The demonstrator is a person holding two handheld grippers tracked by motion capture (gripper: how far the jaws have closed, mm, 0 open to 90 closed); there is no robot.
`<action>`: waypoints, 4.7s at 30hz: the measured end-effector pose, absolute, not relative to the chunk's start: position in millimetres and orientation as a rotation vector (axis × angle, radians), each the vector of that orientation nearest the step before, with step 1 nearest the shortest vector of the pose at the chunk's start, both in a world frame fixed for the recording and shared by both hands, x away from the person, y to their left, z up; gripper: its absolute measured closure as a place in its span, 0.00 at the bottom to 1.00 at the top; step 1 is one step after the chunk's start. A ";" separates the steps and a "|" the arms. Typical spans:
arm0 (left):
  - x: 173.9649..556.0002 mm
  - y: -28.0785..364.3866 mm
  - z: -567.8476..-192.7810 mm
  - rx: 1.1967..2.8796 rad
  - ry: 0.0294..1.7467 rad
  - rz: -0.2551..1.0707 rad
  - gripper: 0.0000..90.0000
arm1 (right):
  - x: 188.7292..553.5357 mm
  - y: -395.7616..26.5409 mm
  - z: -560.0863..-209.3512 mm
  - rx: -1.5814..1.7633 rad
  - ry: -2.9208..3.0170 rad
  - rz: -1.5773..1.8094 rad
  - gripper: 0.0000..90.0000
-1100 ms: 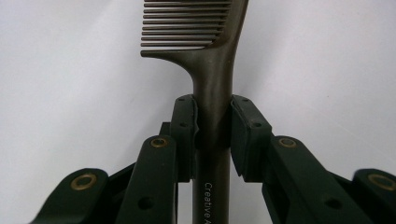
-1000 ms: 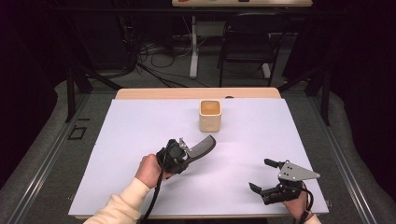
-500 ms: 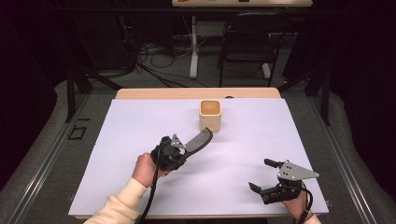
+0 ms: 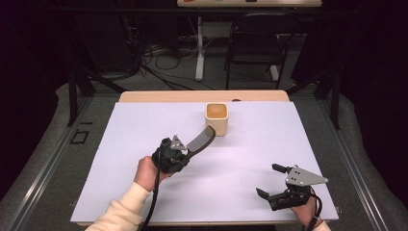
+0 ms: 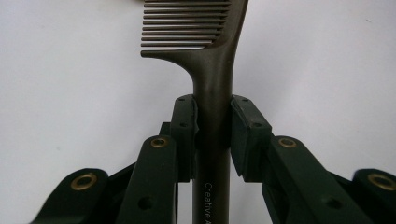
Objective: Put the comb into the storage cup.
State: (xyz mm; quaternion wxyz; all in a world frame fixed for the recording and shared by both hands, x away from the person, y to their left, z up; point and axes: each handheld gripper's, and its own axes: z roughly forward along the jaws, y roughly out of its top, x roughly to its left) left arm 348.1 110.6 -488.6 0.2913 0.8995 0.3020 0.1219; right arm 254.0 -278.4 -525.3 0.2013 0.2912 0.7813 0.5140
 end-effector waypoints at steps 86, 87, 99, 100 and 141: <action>420.4 130.4 -465.9 1.959 0.890 0.498 0.81 | 255.5 -278.9 -526.3 0.830 2.190 1.412 0.00; 421.3 129.6 -465.6 1.958 0.888 0.500 0.81 | 255.6 -278.9 -526.3 0.831 2.190 1.414 0.00; 428.6 123.4 -458.1 1.950 0.856 0.501 0.81 | 255.5 -278.5 -526.4 0.827 2.194 1.414 0.00; 429.1 123.1 -457.7 1.947 0.852 0.499 0.81 | 255.7 -278.5 -526.4 0.825 2.194 1.412 0.00; 446.9 104.3 -433.4 1.921 0.797 0.504 0.81 | 255.7 -278.8 -526.7 0.831 2.201 1.410 0.00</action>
